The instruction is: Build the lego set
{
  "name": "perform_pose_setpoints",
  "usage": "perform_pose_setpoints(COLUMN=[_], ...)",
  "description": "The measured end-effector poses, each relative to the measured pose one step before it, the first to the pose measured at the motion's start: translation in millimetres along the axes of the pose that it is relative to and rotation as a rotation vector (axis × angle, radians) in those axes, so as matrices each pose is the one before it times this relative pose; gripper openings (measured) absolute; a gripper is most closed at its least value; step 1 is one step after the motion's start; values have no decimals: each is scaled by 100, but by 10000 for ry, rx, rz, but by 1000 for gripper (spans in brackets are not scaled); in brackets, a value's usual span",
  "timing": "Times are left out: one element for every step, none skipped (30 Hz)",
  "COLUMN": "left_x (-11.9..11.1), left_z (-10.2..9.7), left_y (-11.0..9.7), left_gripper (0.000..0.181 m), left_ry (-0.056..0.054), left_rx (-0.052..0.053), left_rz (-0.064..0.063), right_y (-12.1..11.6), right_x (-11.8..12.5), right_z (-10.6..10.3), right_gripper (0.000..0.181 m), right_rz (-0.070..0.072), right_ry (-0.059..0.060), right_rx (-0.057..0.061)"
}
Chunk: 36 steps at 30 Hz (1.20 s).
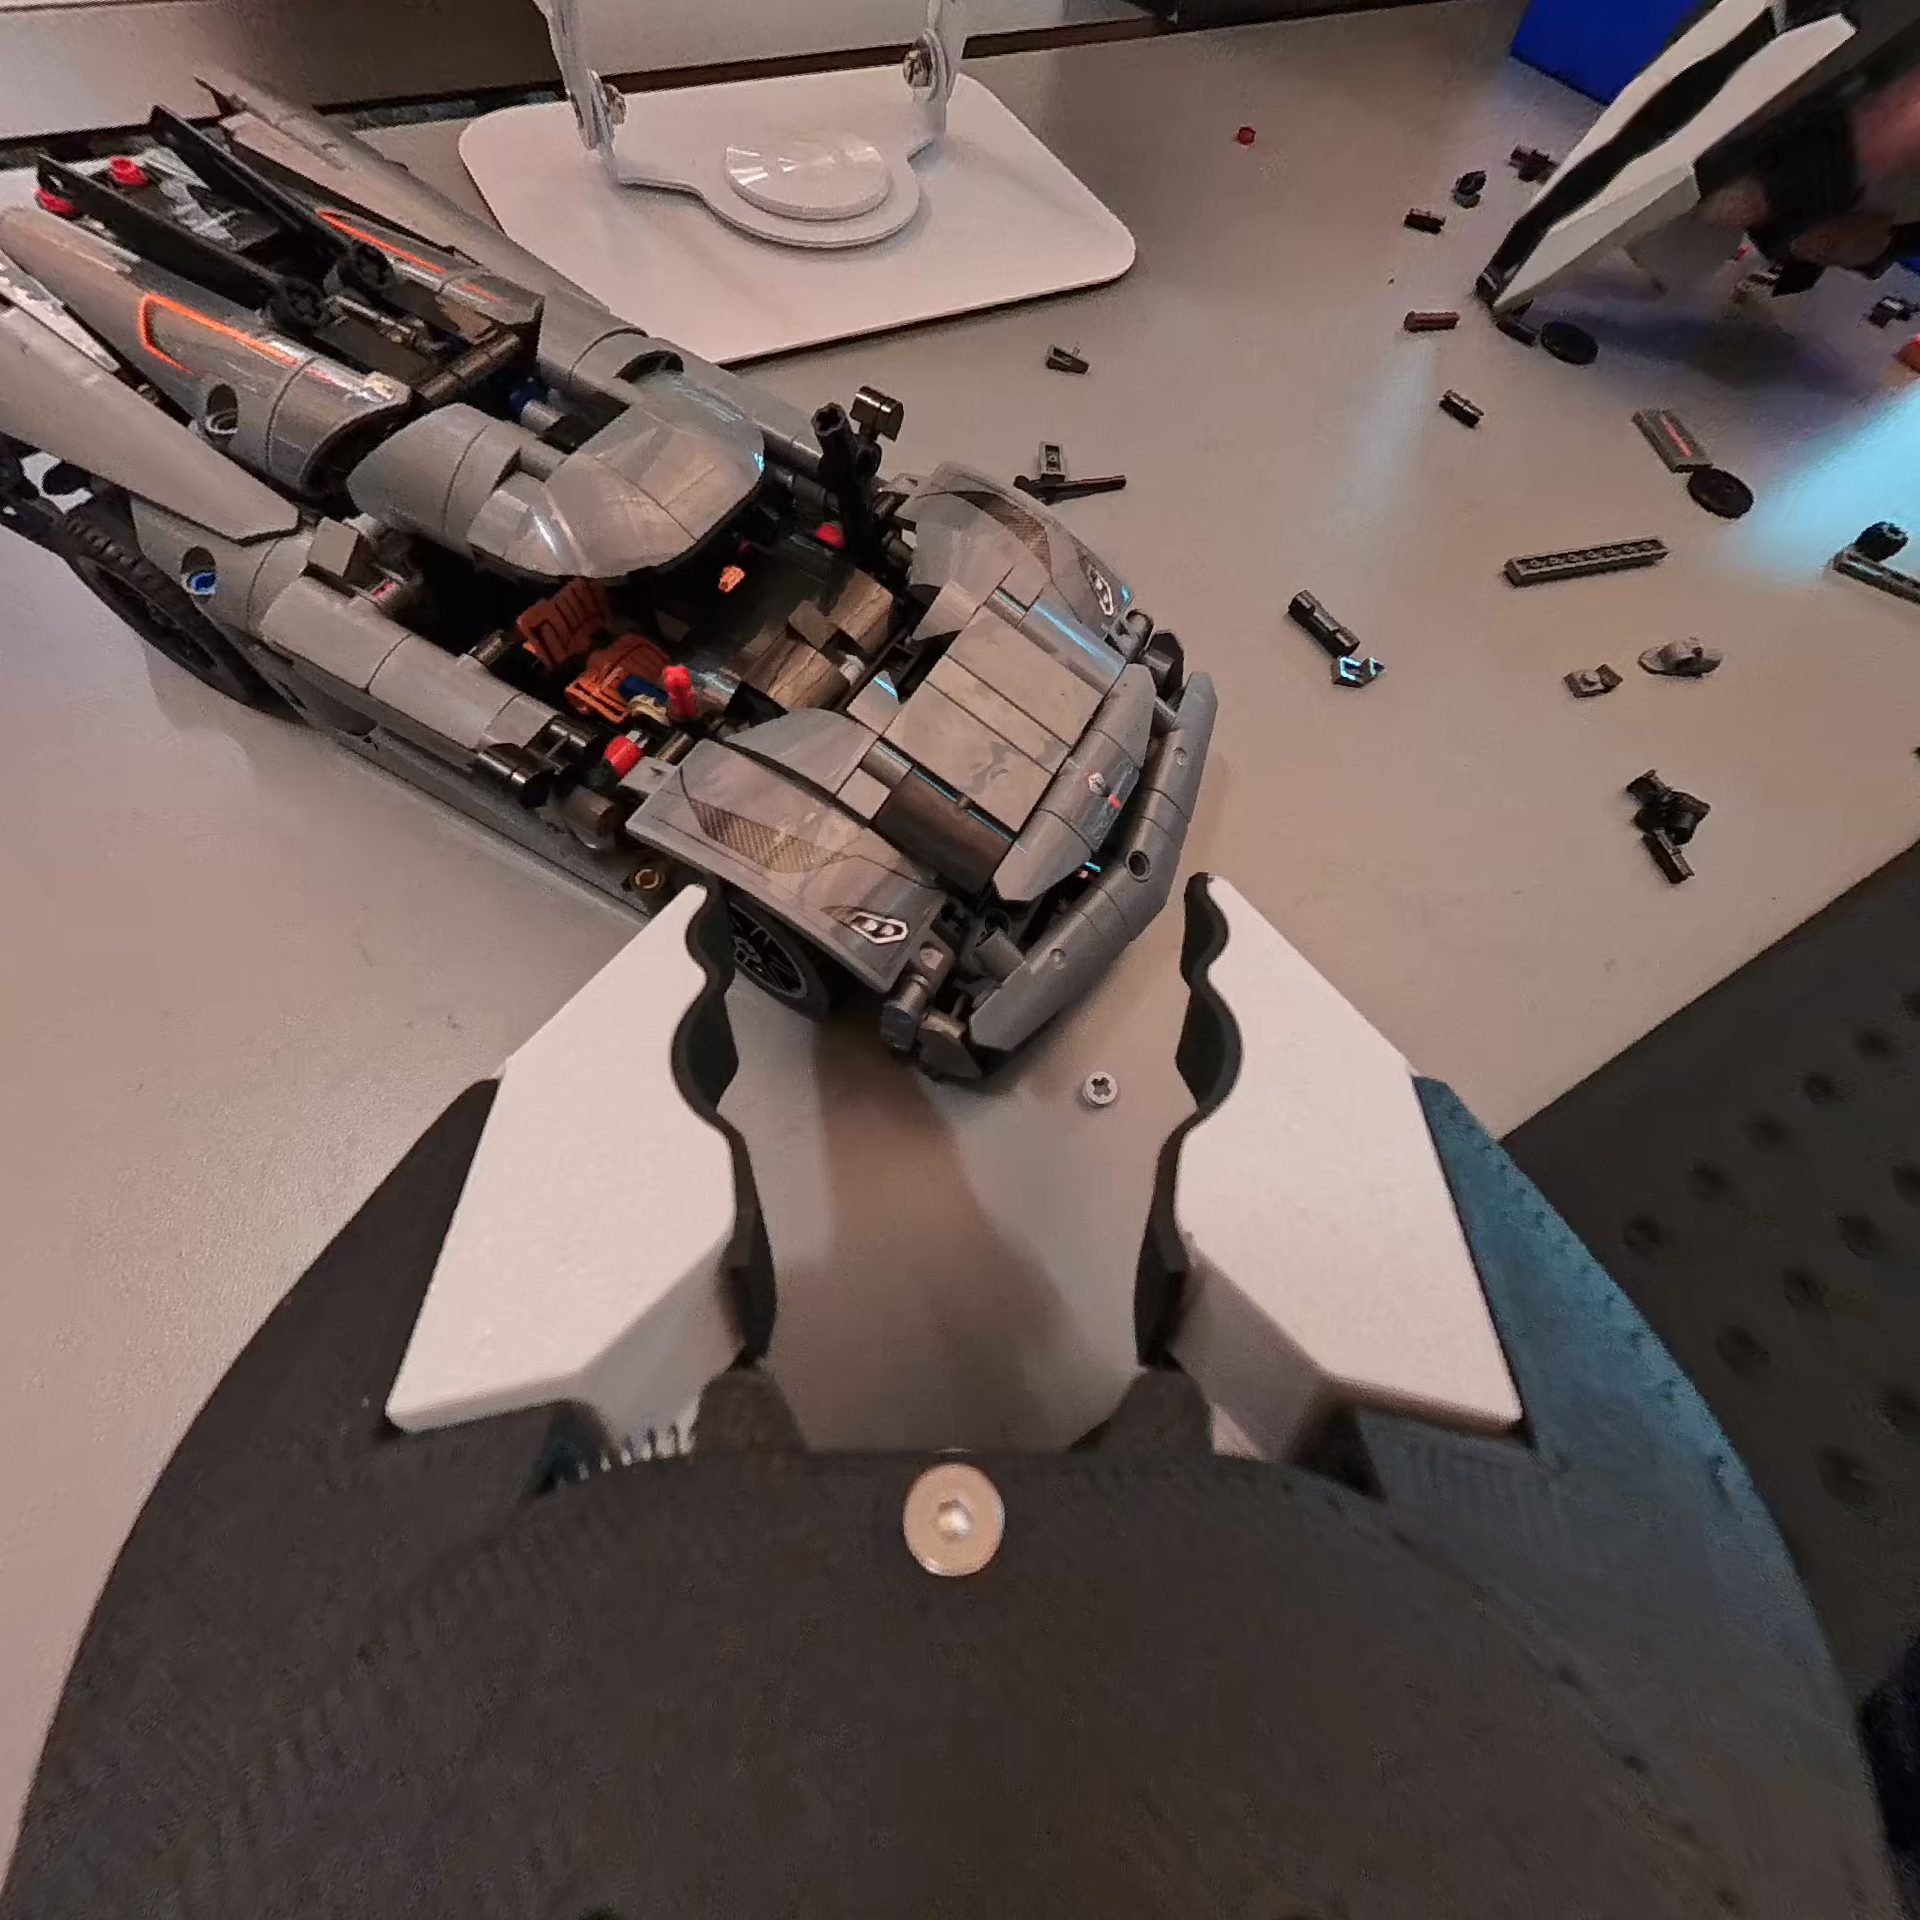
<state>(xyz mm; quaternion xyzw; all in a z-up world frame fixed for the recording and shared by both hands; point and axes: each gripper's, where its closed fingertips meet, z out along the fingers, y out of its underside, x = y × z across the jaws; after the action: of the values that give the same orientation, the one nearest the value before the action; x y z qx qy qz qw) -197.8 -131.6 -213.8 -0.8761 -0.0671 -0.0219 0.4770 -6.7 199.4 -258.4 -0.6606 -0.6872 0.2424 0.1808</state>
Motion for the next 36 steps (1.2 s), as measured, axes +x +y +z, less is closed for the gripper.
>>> perform_pose_setpoints(left_x=[9, 19, 6, 5, 10, -4, -62, -156, -92, -45, -191, -106, 121, 296, 400, 559, 673, 656, 621, 596, 530, 359, 354, 354, 180, 124, 133, 102, 29, -91, -110, -95, -107, -32, 6, -12], left_z=[-4, -15, -21, -21, -30, -46, -77, -186, -298, -299, -352, -439, -414, -330, -206, -72, 54, 180, 259, 316, 317, 281, 309, 318, 286, 242, 203, 145, 50, -12, -63, -76, -90, -55, -40, -94], left_y=[-5, -12, -11, -30, -37, -51, -117, -340, -389, -334, -462, -664, -705, -803, -858, -836, -763, -660, -529, -391, -327, -286, -161, -62, 20, 56, 132, 66, -2, 8, -19, -89, -94, -8, -26, -131], left_gripper=[85, 85, 85, 85, 86, 86, 88, 91, 91, 92, 92, 89, 85, 80, 76, 74, 70, 68, 65, 62, 60, 56, 54, 54, 53, 52, 49, 48, 47, 46, 44, 43, 42, 41, 41, 39], left_ry=[12, 8, 0, 4, 12, 24, -7, -87, -42, 40, -68, -143, -138, -135, -116, -17, 77, 88, 87, 93, 80, 20, 103, 162, 78, 50, 75, 71, 38, -13, -2, 19, 4, 29, 22, -31], left_rx=[6, 11, 14, 21, 32, 40, 74, 236, 264, 219, 314, 447, 405, 410, 375, 314, 242, 180, 136, 92, 101, 121, 89, 73, 73, 75, 31, 47, 65, 19, 34, 88, 107, 53, 50, 95], left_rz=[-5, 2, 3, -1, -8, -22, -58, -79, -46, -111, -100, 61, 239, 351, 380, 384, 357, 337, 341, 337, 274, 151, 11, -87, -98, -57, -50, -72, -49, -6, -16, -84, -106, -73, -30, 26], right_y=[-9, -191, -272, -239, -341, -609, -849, -981, -1070, -1209, -1386, -1559, -1713, -1768, -1755, -1703, -1530, -1179, -877, -734, -603, -463, -312, -103, 160, 298, 296, 287, 260, 139, 46, 39, 4, 20, 117, 169], right_x=[-109, -270, -374, -279, -255, -505, -781, -977, -1122, -1261, -1464, -1647, -1690, -1648, -1629, -1556, -1493, -1375, -1078, -790, -659, -585, -461, -315, -268, -203, -157, -180, -203, -137, -120, -193, -152, -78, -109, -63], right_z=[-55, -72, -95, -149, -218, -278, -296, -224, -131, 8, 126, 265, 448, 599, 740, 891, 1042, 1169, 1221, 1138, 1051, 973, 879, 776, 699, 634, 524, 471, 399, 288, 205, 176, 150, 127, 155, 137], right_gripper=[14, 14, 14, 14, 13, 13, 13, 13, 14, 14, 13, 13, 13, 13, 13, 14, 14, 14, 13, 13, 13, 14, 14, 14, 14, 14, 14, 14, 14, 14, 14, 14, 14, 14, 14, 14], right_rz=[-25, -35, 4, 14, -22, -35, -59, -120, -184, -219, -224, -193, -215, -269, -224, -136, -57, 36, 52, -1, 45, 132, 137, 70, 50, 88, 80, 75, 98, 73, 46, 52, 48, 43, 69, 73], right_ry=[63, -30, -94, -26, 16, -73, -160, -166, -151, -171, -246, -330, -324, -295, -343, -385, -438, -481, -384, -265, -246, -255, -199, -121, -114, -97, -66, -84, -117, -71, -64, -108, -73, -40, -89, -82], right_rx=[-24, 104, 157, 104, 138, 257, 328, 319, 295, 309, 369, 432, 486, 513, 501, 511, 478, 340, 238, 226, 220, 228, 224, 147, 15, -44, -14, -6, -13, 40, 72, 68, 95, 97, 30, -9])
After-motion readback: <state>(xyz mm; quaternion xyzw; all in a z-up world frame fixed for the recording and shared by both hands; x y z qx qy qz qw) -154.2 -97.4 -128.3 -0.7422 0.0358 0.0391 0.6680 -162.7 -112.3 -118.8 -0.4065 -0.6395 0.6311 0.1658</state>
